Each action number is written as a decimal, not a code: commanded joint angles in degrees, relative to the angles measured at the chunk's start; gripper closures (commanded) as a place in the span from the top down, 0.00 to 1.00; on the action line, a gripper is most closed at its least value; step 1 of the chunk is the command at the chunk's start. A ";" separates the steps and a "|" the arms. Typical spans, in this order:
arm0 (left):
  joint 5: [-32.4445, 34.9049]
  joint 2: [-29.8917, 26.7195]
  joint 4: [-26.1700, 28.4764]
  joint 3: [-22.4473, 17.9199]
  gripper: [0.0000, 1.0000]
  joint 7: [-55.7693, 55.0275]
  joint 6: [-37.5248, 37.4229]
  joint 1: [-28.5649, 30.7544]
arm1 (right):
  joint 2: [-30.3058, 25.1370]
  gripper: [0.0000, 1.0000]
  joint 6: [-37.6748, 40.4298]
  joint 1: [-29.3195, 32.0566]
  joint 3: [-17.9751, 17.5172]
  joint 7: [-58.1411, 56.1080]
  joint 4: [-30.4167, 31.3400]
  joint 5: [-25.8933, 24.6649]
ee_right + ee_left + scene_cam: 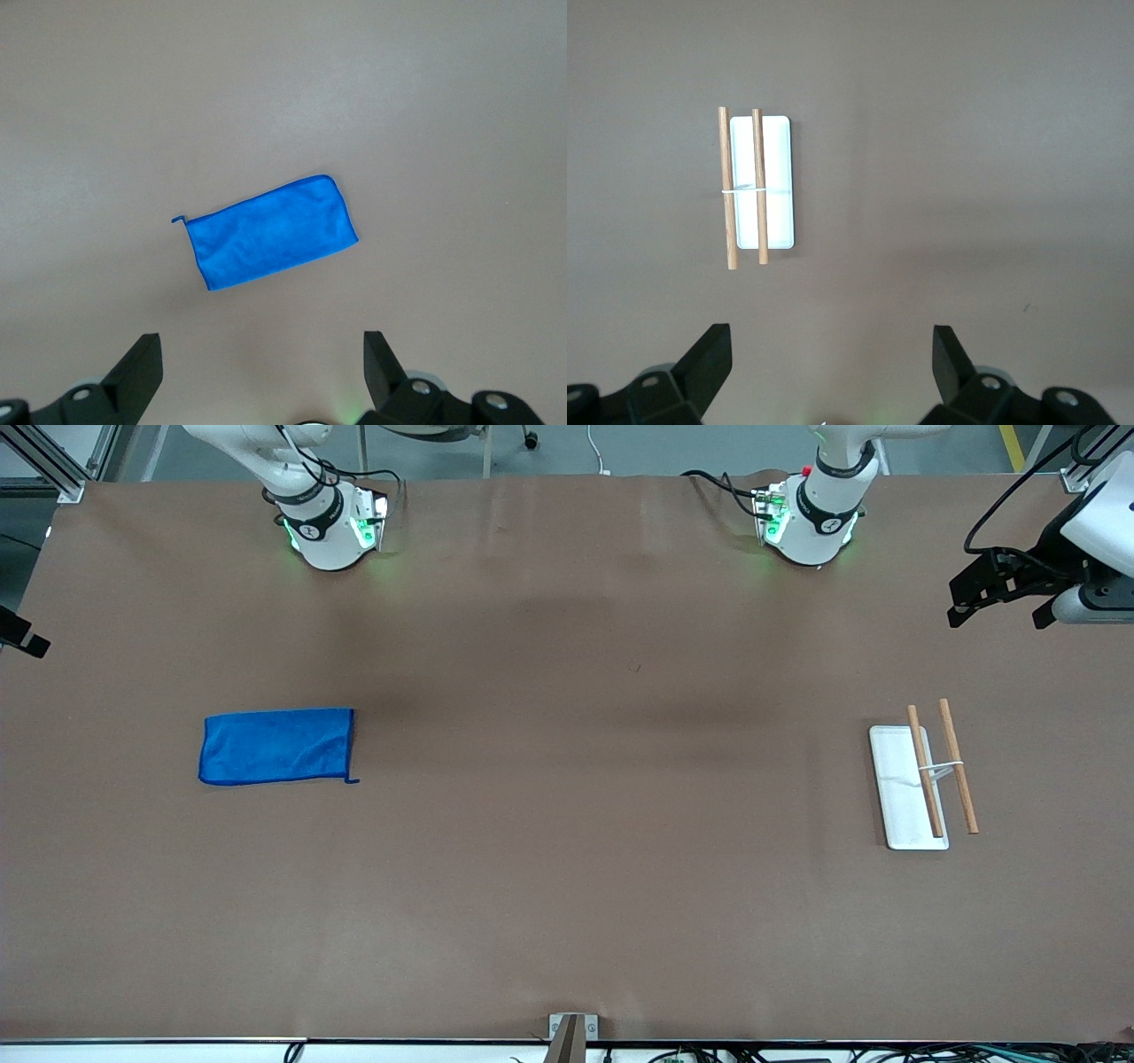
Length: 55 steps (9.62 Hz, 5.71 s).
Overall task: Right arm passes towel to left arm to hang
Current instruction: 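Move the right gripper toward the blue towel, then lower the right gripper onto the blue towel edge and close it, then lift the towel with the right gripper while the left gripper approaches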
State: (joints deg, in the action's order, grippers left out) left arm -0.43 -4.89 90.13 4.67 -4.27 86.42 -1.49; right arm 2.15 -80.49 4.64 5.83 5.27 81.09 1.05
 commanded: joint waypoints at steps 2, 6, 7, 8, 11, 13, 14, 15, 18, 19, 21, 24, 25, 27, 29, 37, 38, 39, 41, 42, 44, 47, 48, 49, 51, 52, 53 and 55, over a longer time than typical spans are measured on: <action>1.13 0.58 0.84 -0.01 1.00 0.49 0.24 -0.09 | 0.05 1.00 0.69 0.90 -0.73 0.18 -0.67 0.44; 2.63 0.67 0.49 0.08 1.00 0.75 0.24 0.00 | 0.14 1.00 3.39 0.82 -0.73 -1.39 -0.15 0.36; 2.54 0.67 0.58 0.08 1.00 0.75 0.24 0.00 | 0.14 1.00 3.24 0.29 -0.90 -3.31 3.68 0.01; 2.28 0.67 0.75 0.08 1.00 0.75 0.15 0.00 | 0.14 1.00 0.28 -0.76 -0.91 -3.68 8.24 -0.26; 2.10 0.41 1.02 0.08 1.00 0.92 -1.34 0.00 | 0.31 1.00 -18.32 -2.08 -0.99 -7.70 25.55 -1.04; 2.19 0.41 1.11 -0.01 1.00 0.93 -1.87 0.00 | 0.75 1.00 -32.03 -2.26 -1.08 -10.09 36.89 -2.80; 2.19 0.41 1.02 -0.01 1.00 0.93 -2.05 0.08 | 1.19 1.00 -40.80 -2.18 -1.08 -10.54 43.64 -2.89; 2.28 0.50 1.02 -0.01 1.00 0.93 -2.05 0.00 | 2.41 1.00 -50.72 -2.09 -0.99 -11.32 49.71 -2.98; 2.28 0.50 1.02 -0.01 1.00 0.93 -2.05 0.00 | 10.31 1.00 -71.06 -1.83 -0.99 -13.08 57.93 -3.07; 2.28 0.58 0.93 -0.01 1.00 0.93 -2.05 0.00 | 11.90 1.00 -76.43 -1.56 -0.99 -14.74 60.30 -3.07; 2.19 0.58 0.93 -0.01 1.00 1.01 -2.05 0.00 | 13.67 0.95 -79.55 -1.65 -0.99 -14.67 61.73 -2.98; 2.01 0.67 0.84 -0.01 1.00 1.01 -2.05 0.00 | 14.64 0.86 -80.61 -1.73 -0.99 -14.76 61.73 -3.07; 1.93 0.67 0.93 -0.01 1.00 1.01 -2.05 0.00 | 15.69 0.77 -82.44 -1.74 -0.99 -14.85 61.73 -3.07; 1.84 0.67 0.84 -0.01 1.00 1.01 -2.05 0.08 | 16.40 0.68 -84.39 -1.73 -0.99 -14.85 62.43 -3.07; 1.84 0.67 0.84 -0.01 1.00 1.01 -2.05 0.09 | 16.31 0.37 -83.87 -1.82 -0.99 -14.85 62.43 -2.98; 1.84 0.76 0.84 -0.01 1.00 1.01 -1.79 0.09 | 8.24 0.00 -49.30 -3.40 -1.43 -12.04 47.61 -1.85; 1.84 0.76 0.84 -0.01 1.00 1.01 -1.79 0.09 | 7.44 0.00 -44.10 -3.41 -3.35 -10.82 44.10 -1.58; 1.84 0.76 0.84 -0.01 1.00 1.01 -1.79 0.17 | 6.74 0.00 -38.92 -3.41 -6.06 -9.24 40.32 2.08; 1.66 0.76 0.84 -0.01 1.00 1.01 -1.79 0.17 | 6.47 0.00 -38.16 -3.41 -11.60 -9.22 36.78 11.91; 1.49 0.76 0.84 -0.01 1.00 1.01 -1.79 0.17 | 6.64 0.00 -38.25 -3.41 -13.80 -9.22 34.68 16.05; -0.69 1.20 0.58 -0.01 1.00 1.01 -1.70 0.00 | 7.26 0.00 -38.60 -3.58 -19.07 -9.22 29.93 26.14; -6.13 2.33 0.75 -0.18 1.00 0.67 -1.70 0.26 | 10.94 0.00 -39.91 -5.59 -24.44 -9.31 23.87 48.54; -9.55 3.30 1.71 -0.36 1.00 0.92 -1.70 2.96 | 12.17 0.00 -42.96 -6.04 -26.72 -9.31 23.24 53.92; -12.02 5.05 2.07 -0.27 1.00 0.93 -1.70 3.25 | 13.57 0.00 -48.39 -6.30 -30.40 -9.40 22.97 59.54; -18.94 8.74 1.64 -0.01 1.00 1.01 -1.61 3.68 | 16.39 0.00 -55.02 -6.31 -36.56 -9.75 21.49 71.83; -26.91 11.46 1.55 -0.36 1.00 1.10 -1.09 5.17 | 17.10 0.00 -55.64 -7.09 -37.89 -10.01 20.69 79.29; -34.21 14.27 1.63 -0.36 1.00 2.15 0.22 6.40 | 17.19 0.00 -55.91 -7.62 -38.43 -10.01 20.51 84.76; -46.62 19.80 1.89 -0.36 1.00 6.26 0.76 6.41 | 17.19 0.00 -55.91 -8.94 -39.48 -12.28 19.81 94.61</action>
State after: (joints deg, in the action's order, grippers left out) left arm -41.83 10.76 91.53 4.29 -0.88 86.54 5.09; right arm 18.71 -136.15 -3.92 -32.54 -5.31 102.31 90.09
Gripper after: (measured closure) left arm 0.000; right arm 0.868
